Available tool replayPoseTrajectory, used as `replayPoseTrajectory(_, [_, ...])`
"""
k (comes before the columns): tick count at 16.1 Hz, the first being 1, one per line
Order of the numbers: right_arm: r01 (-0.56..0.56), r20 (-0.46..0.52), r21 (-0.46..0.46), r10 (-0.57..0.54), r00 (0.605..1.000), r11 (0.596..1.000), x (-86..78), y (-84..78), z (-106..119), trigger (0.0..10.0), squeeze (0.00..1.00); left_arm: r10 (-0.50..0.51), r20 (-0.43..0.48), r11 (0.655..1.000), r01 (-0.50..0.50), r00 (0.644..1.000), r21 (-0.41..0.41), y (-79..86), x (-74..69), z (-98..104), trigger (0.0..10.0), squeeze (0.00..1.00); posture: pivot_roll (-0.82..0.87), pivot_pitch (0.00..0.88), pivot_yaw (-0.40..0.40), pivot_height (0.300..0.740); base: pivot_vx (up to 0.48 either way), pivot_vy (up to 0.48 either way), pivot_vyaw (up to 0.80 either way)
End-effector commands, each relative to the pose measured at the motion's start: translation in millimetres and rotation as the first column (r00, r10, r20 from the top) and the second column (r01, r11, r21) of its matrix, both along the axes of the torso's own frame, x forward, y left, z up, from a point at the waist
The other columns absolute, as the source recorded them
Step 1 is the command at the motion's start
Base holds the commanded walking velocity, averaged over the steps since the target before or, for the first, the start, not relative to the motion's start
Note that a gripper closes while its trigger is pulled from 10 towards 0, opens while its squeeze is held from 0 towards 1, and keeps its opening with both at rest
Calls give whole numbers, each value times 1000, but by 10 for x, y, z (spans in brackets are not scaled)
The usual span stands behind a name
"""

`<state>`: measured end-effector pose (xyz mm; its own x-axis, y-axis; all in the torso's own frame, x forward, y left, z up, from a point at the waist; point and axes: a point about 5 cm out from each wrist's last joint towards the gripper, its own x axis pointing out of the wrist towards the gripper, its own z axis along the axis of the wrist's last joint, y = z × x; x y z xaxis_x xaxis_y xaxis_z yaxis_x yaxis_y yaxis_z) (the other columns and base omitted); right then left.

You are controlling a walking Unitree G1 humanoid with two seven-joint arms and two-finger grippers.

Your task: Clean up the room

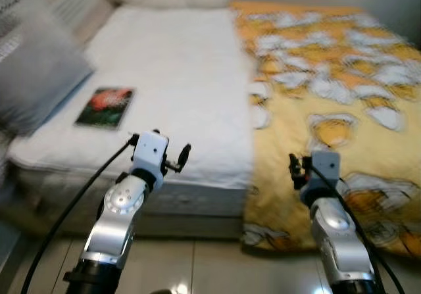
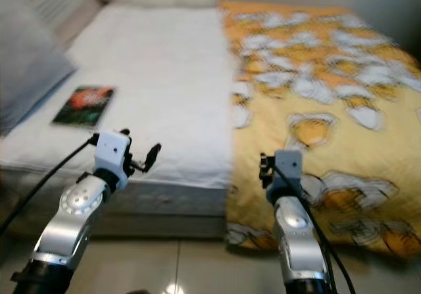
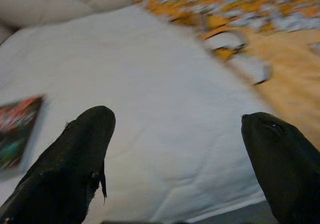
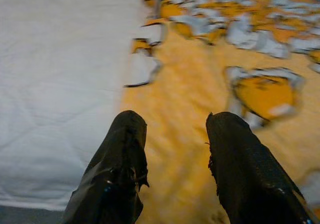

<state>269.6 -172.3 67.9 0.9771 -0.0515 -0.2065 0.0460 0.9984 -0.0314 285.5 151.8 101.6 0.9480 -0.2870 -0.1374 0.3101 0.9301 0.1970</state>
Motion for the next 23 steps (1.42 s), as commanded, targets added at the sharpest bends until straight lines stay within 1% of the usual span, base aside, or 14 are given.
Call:
replayPoseTrajectory(1, [-16, 10, 9, 16, 1000, 1000, 25, 55, 30, 10000, 0, 4, -1, 1000, -4, 1000, 3, 24, 14, 2, 10000, 902, 16, 0, -5, 740, 371, 0, 0])
replayPoseTrajectory(7, [-18, -7, 17, 18, 1000, 1000, 28, 60, 5, 10000, 0, 5, -4, 1000, -5, 1000, 18, 44, 11, -6, 10000, 886, 19, 0, -12, 740, 365, 0, 0])
replayPoseTrajectory(9, [-6, -15, 18, 7, 1000, 1000, 22, 44, -6, 10000, 0, 3, -2, 1000, -3, 1000, 26, 41, -2, -11, 10000, 867, 20, 0, -14, 740, 0, 0, 0])
replayPoseTrajectory(10, [2, -26, 29, -1, 1000, 1000, 16, 27, -20, 10000, 420, -13, -2, 999, 13, 1000, 30, 30, -12, -12, 10000, 867, 21, 0, -15, 740, 0, 0, 0])
replayPoseTrajectory(11, [1, -51, 41, 1, 999, 999, 10, 12, -43, 10000, 1000, -36, -1, 999, 36, 999, 30, 12, -26, -6, 10000, 867, 22, 0, -15, 740, 0, 0, 0])
replayPoseTrajectory(13, [20, -88, -13, -21, 996, 1000, 24, -37, -83, 10000, 1000, -92, -14, 995, 92, 996, 30, -31, -58, -5, 10000, 867, 24, 0, -13, 740, 0, 0, 0])
replayPoseTrajectory(14, [25, -99, -22, -27, 995, 999, 32, -49, -98, 10000, 1000, -110, -21, 993, 111, 994, 31, -43, -69, -9, 10000, 871, 23, 0, -8, 740, 0, 0, 0])
replayPoseTrajectory(15, [-8, -183, -99, -11, 983, 995, 93, -70, -216, 10000, 1000, -178, -52, 983, 180, 983, 42, -83, -106, -36, 10000, 871, 21, 0, -1, 740, 0, 0, 0])
replayPoseTrajectory(17, [-27, -206, -140, -2, 979, 990, 205, -118, -252, 10000, 1000, -237, -72, 969, 241, 969, 59, -121, -119, -47, 10000, 871, 24, 0, 7, 740, 0, 0, 0])
replayPoseTrajectory(18, [-45, -210, -135, 16, 978, 990, 294, -138, -241, 10000, 1000, -267, -79, 959, 273, 960, 72, -137, -121, -40, 10000, 867, 27, 0, 13, 740, 0, 0, 0])
replayPoseTrajectory(20, [-92, -234, -108, 64, 970, 990, 440, -164, -244, 10000, 1000, -299, -85, 948, 306, 951, 89, -140, -129, -16, 10000, 867, 35, 2, 15, 740, 0, 0, 0])
replayPoseTrajectory(21, [-101, -251, -91, 75, 965, 991, 483, -171, -257, 10000, 1000, -304, -87, 946, 312, 949, 94, -128, -143, -3, 10000, 871, 48, 14, 16, 740, 0, 0, 0])
replayPoseTrajectory(22, [-91, -273, -94, 62, 960, 991, 510, -198, -277, 10000, 1000, -311, -93, 942, 320, 946, 103, -112, -166, 4, 10000, 871, 61, 27, 20, 740, 0, 0, 0])
replayPoseTrajectory(23, [-65, -307, -58, 44, 951, 996, 518, -229, -334, 10000, 1000, -315, -104, 938, 326, 943, 113, -89, -187, 3, 10000, 871, 69, 37, 26, 740, 0, 0, 0])
